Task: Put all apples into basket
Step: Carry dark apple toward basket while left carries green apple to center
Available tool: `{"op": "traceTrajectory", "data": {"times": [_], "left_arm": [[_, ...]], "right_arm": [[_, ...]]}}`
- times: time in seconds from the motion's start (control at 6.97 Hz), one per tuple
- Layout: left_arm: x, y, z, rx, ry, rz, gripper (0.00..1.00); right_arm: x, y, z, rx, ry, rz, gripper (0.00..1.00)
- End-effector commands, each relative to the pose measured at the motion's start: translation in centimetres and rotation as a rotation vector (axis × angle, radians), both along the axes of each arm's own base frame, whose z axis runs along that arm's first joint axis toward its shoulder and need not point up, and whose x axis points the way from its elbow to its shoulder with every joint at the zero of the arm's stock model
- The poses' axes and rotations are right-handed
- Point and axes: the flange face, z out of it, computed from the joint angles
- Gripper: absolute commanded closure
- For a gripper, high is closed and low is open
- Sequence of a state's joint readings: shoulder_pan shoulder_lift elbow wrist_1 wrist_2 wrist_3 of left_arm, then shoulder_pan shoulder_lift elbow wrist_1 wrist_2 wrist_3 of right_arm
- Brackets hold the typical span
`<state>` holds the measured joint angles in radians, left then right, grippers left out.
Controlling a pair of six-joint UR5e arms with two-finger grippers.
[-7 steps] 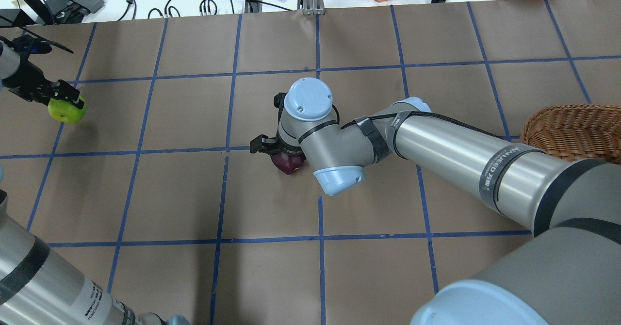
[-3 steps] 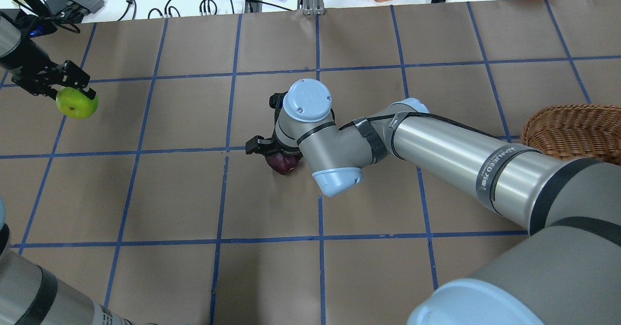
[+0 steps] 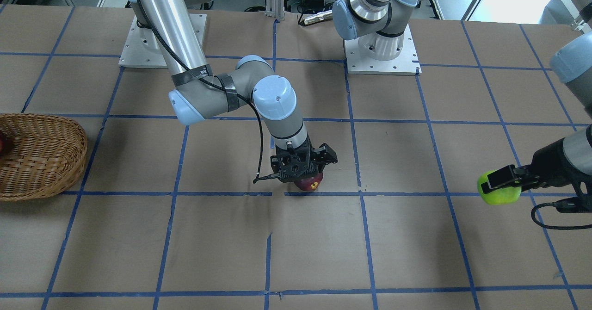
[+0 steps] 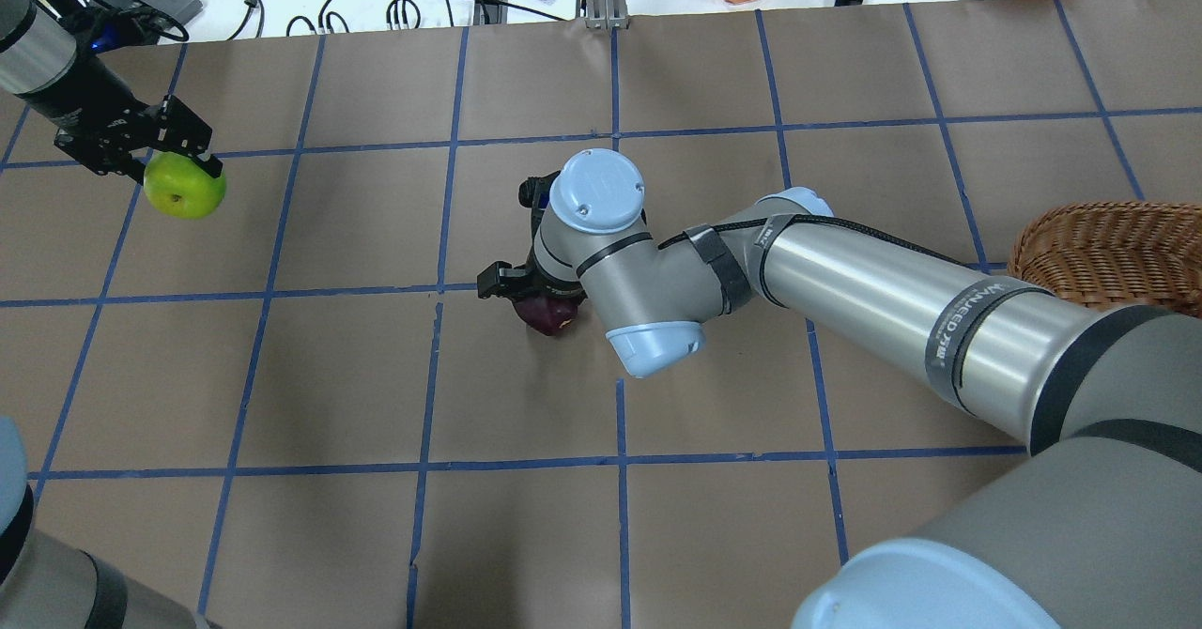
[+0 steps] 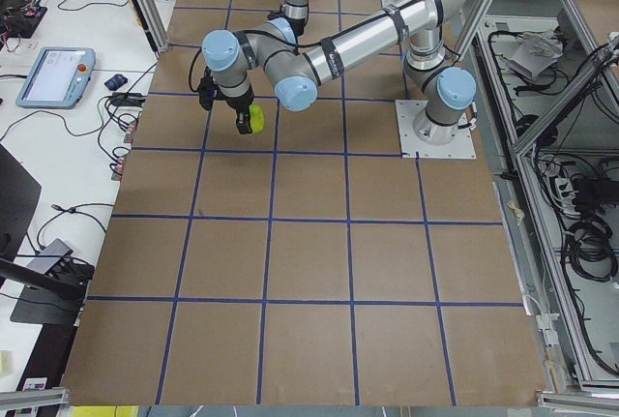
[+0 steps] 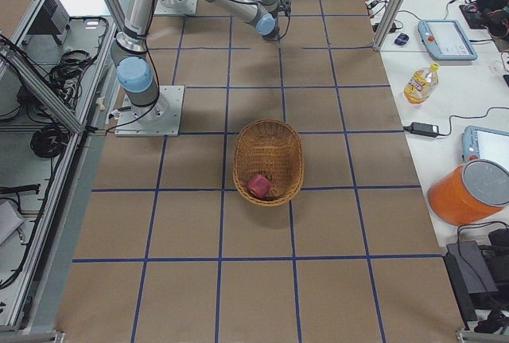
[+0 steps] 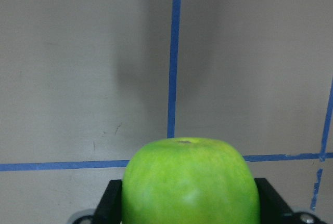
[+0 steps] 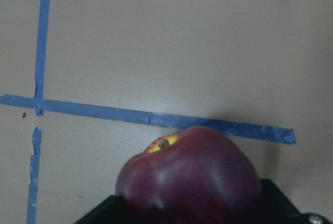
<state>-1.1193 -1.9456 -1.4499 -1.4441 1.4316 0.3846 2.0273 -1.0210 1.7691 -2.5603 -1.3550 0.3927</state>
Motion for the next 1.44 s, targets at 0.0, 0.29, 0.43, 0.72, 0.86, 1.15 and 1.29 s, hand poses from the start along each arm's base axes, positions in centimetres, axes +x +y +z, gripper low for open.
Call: {"op": "traceTrajectory", "data": {"times": [0.0,0.29,0.43,0.72,0.86,1.15,1.29], "left_arm": [[-0.6,0.5,0.4,0.002,0.023,0.026,1.0],[-0.8,0.5,0.1,0.008,0.028,0.026,1.0],[-0.1,0.4,-0.1,0.007,0.027,0.034,1.0],[-1.1,0.3,-0.1,0.004,0.043,0.032,1.0],[-4.1,-0.4,-0.6,0.009,0.094,0.075,1.0],[-16.0,-1.0,0.1,0.055,0.068,0.155,1.0],[-22.1,-1.3,-1.0,0.076,0.06,0.172,1.0]], "right_arm": [[-0.4,-0.4,0.4,-0.004,-0.003,-0.004,0.69],[-2.6,-1.7,3.4,-0.03,-0.01,-0.044,0.69],[-4.7,-2.1,5.0,0.004,0.003,-0.071,0.71],[-6.2,-3.0,5.7,0.009,-0.01,-0.074,0.76],[-9.1,-4.1,7.4,-0.008,-0.013,-0.08,0.76],[-24.3,-6.3,13.5,0.024,0.087,-0.077,0.76],[-32.6,-6.8,14.7,0.03,0.172,-0.065,0.76]]}}
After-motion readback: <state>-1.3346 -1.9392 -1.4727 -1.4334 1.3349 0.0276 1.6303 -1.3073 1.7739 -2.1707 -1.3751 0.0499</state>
